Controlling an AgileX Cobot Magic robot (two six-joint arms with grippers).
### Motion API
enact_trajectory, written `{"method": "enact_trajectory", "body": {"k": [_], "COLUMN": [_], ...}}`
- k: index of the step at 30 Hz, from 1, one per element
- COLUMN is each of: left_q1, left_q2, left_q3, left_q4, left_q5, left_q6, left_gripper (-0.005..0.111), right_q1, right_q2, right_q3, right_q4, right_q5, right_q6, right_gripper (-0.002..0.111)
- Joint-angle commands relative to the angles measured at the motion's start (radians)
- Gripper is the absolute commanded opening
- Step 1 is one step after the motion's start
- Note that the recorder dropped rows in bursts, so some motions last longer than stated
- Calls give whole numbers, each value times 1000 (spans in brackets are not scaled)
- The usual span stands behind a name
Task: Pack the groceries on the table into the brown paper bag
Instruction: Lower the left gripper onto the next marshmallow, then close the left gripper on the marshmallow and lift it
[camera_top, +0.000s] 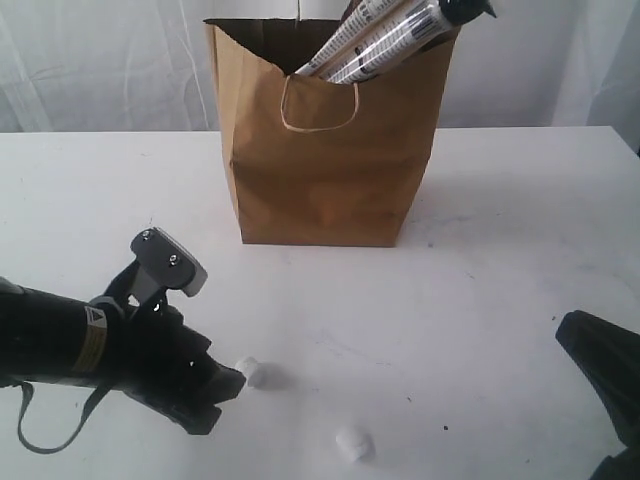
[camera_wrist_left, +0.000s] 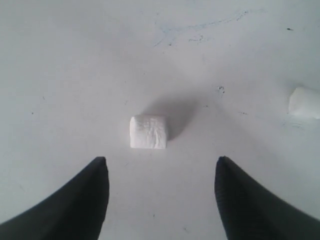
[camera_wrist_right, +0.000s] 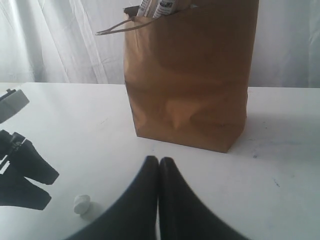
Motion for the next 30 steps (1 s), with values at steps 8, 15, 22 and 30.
{"method": "enact_trajectory", "body": {"k": [8,15,22,30], "left_q1": [-5,-5,-5,-5], "left_q2": [120,181,246,263], "left_q3": [-50,-100,-101,-101], "left_q4": [-181,-163,-145,-148], "left_q5": [-38,-27,-8,62], "left_q6": [169,171,169,167], "left_gripper": [64,64,63,4], "right_q1": [-5,-5,-5,-5], "right_q2": [-7,-7,-7,-7], "right_q3": [6,6,6,6], "right_q4": [0,0,0,0], "right_q5": [-4,-4,-4,-4], "right_q6": [2,2,2,2], "right_gripper": [0,0,0,0]}}
